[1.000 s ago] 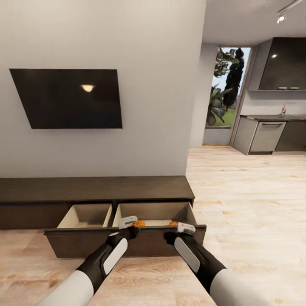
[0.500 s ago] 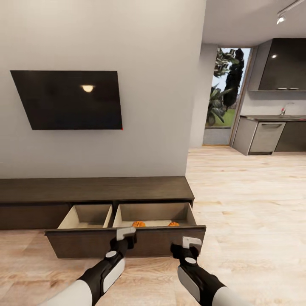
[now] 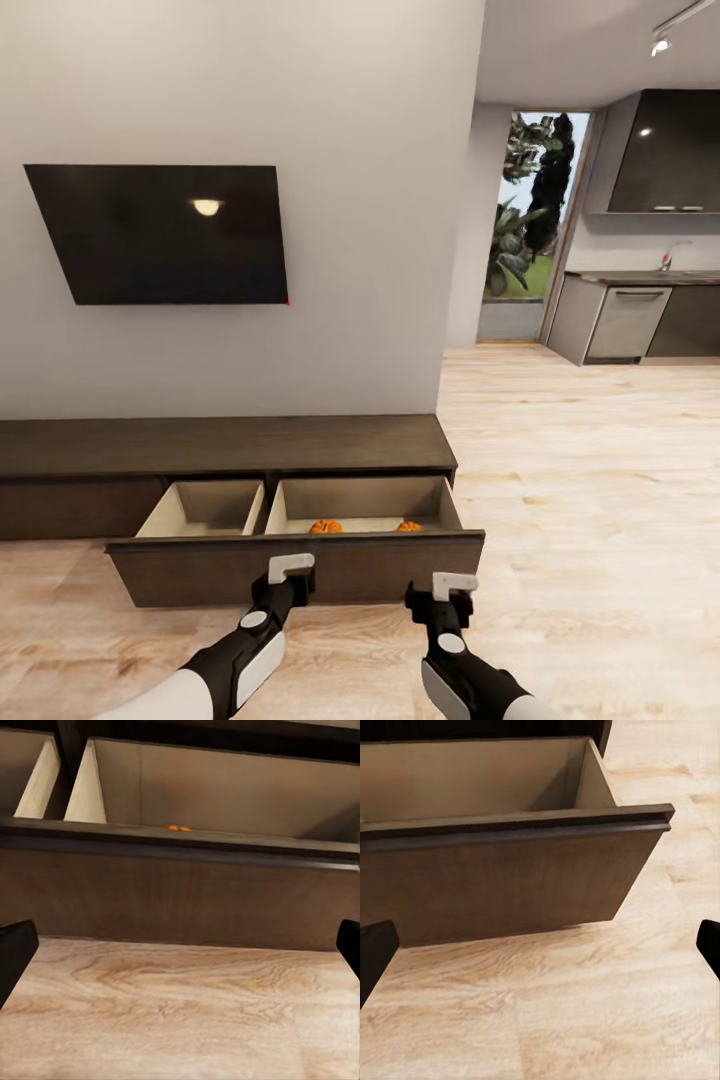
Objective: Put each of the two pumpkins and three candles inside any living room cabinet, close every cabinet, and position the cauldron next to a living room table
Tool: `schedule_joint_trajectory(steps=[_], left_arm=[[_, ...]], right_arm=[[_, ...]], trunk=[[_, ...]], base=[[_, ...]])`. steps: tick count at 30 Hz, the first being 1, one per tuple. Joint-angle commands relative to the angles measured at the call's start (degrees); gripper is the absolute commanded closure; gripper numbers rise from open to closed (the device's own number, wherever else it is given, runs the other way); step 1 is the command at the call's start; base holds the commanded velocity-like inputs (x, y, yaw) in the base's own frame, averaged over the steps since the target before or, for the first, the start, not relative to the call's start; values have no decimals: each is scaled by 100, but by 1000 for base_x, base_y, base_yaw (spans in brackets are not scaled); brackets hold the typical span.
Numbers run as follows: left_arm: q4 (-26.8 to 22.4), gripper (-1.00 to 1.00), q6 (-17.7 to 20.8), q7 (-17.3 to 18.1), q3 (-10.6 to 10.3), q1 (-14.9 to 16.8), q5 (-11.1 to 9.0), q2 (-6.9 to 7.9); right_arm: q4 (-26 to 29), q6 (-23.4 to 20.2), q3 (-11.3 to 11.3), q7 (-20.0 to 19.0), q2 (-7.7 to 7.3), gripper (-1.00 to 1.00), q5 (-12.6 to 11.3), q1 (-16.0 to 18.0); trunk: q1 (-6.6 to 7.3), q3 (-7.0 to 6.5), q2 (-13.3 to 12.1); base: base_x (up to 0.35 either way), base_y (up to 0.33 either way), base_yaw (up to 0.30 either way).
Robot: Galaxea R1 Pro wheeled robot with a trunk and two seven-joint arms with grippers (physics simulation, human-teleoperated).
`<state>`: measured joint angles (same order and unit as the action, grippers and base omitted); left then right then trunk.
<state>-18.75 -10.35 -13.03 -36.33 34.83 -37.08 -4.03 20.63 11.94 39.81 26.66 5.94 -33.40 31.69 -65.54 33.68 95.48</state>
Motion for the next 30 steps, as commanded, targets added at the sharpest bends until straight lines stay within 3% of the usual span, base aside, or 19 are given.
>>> schedule_joint_trajectory(steps=[1,25,30], left_arm=[[8,-100,-32,-33,-51,6,-42,1],[341,-100,-366,-23,-58,6,-46,-1],[352,-100,-536,-21,-58,6,-44,-1]], right_arm=[[-15,78,62,25,6,-100,-35,-1],[-54,187,208,8,29,-100,38,-30],[-27,200,213,-316,30,-100,43,-64]], trunk=[[-22,24,45],[-549,455,1007],[-659,545,1208]], base=[[0,0,0],[0,0,0],[0,0,0]])
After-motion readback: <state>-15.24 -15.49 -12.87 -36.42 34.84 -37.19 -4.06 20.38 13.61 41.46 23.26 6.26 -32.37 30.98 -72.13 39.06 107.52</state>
